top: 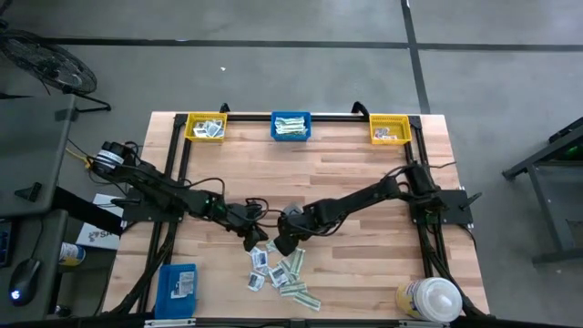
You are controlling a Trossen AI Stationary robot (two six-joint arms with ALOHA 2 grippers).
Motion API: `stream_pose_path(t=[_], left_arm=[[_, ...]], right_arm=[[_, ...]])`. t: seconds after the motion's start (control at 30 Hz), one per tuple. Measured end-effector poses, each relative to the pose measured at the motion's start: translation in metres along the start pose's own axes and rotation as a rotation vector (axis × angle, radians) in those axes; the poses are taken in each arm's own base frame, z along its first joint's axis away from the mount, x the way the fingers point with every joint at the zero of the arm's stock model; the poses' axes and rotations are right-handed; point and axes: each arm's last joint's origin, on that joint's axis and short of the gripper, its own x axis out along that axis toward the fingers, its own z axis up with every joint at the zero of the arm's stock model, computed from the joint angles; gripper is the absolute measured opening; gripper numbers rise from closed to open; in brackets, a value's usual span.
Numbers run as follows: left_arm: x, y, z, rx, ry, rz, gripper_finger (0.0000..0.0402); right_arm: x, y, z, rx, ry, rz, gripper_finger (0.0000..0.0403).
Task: Pick & Place First Aid Supplies
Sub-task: Put the green bandage pack into the top blue bin
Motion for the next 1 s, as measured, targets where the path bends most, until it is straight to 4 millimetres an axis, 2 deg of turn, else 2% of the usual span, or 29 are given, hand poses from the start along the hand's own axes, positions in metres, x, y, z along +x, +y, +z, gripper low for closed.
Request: stream_pose_path(t=[0.37,0.5,0.63,0.9,1.0], left_arm=[[0.000,0.002,-0.002,0.000,0.024,0.022,0.0053],[0.000,0.004,-0.003,0.000,0.034,0.035,0.0053],[0.000,0.004,-0.003,0.000,0.038,0.040,0.0053],[0.000,0.005,-0.004,0.000,0.042,0.045,0.0053],[0.000,0.005,-0.004,0.004,0.043,0.046,0.0053]], right_arm=[[0.023,0.003,-0.001,-0.001,0.031,0.074,0.0192],[0.026,0.002,-0.002,0.003,0.037,0.068,0.0185],[0.027,-0.001,-0.001,0.006,0.032,0.047,0.0145],[0.028,-0.007,0.003,-0.015,0.034,0.015,0.0019],[0.029,-0.008,0.004,-0.029,0.037,0.014,0.0007]])
